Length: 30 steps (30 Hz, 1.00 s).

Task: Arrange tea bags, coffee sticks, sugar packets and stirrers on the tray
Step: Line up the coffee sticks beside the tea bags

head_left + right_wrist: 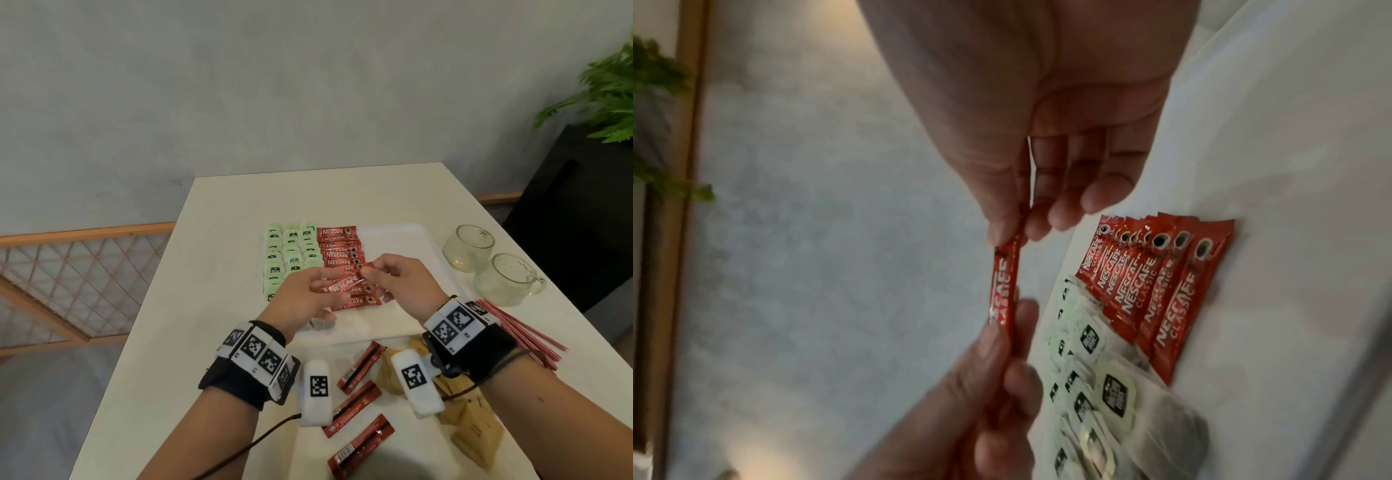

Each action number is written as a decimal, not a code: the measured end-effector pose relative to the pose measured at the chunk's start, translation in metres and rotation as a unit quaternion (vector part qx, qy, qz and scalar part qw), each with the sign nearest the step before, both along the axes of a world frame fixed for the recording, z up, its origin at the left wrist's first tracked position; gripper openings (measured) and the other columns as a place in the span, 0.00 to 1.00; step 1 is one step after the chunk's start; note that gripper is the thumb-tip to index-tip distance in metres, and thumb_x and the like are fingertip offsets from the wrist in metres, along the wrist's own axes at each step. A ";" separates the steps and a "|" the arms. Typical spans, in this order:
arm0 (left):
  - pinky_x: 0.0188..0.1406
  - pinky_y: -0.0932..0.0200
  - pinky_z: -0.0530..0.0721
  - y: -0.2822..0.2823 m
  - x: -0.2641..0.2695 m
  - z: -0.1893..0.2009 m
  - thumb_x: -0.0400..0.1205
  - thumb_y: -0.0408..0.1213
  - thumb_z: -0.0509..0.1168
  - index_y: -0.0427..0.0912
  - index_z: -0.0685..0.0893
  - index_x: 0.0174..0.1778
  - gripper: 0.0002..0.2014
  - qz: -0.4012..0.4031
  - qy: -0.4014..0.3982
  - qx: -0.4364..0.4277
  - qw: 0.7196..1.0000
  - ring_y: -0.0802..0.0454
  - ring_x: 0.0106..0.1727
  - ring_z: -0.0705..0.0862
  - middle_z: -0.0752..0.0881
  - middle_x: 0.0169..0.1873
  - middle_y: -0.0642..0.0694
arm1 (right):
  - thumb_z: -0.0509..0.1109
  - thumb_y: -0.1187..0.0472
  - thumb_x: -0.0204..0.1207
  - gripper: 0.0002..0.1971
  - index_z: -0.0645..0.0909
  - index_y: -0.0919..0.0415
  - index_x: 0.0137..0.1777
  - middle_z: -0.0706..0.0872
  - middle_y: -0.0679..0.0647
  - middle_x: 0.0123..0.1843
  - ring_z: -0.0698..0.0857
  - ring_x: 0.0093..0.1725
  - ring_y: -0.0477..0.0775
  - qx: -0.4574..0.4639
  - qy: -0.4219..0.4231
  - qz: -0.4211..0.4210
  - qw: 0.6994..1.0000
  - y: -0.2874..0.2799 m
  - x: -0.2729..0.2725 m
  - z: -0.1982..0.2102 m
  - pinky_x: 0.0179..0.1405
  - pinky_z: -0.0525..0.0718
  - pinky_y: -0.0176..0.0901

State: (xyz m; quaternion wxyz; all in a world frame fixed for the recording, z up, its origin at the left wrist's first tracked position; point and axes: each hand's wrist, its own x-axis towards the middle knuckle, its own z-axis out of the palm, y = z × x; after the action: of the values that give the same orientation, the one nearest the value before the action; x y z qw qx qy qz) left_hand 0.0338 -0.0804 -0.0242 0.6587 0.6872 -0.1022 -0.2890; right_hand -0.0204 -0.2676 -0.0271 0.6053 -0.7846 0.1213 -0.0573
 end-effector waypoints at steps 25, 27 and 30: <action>0.42 0.58 0.83 0.001 -0.001 -0.022 0.80 0.36 0.70 0.44 0.89 0.42 0.03 0.075 -0.145 0.172 0.971 0.58 0.36 0.83 0.88 0.37 0.53 | 0.71 0.65 0.79 0.06 0.88 0.65 0.52 0.88 0.56 0.37 0.81 0.32 0.48 -0.069 0.182 0.002 0.981 -0.025 -0.012 -0.027 0.33 0.82 0.36; 0.41 0.58 0.81 0.002 0.002 -0.022 0.80 0.36 0.69 0.45 0.88 0.41 0.04 0.081 -0.140 0.172 0.972 0.57 0.37 0.83 0.88 0.37 0.53 | 0.71 0.65 0.79 0.05 0.88 0.64 0.49 0.84 0.55 0.33 0.78 0.29 0.48 -0.101 0.213 -0.013 0.972 -0.028 -0.013 -0.034 0.30 0.80 0.35; 0.40 0.58 0.81 0.004 0.005 -0.023 0.81 0.37 0.68 0.47 0.87 0.41 0.05 0.096 -0.130 0.166 0.973 0.58 0.35 0.82 0.88 0.36 0.52 | 0.70 0.64 0.79 0.05 0.87 0.63 0.48 0.84 0.54 0.31 0.78 0.29 0.48 -0.159 0.236 -0.019 0.959 -0.034 -0.011 -0.042 0.31 0.79 0.37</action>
State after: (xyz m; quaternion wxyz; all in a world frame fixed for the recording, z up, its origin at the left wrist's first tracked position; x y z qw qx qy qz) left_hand 0.0387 -0.0767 -0.0470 0.5413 0.8251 -0.0716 -0.1454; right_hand -0.0316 -0.3011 -0.0696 0.4254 -0.8598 0.2647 0.0990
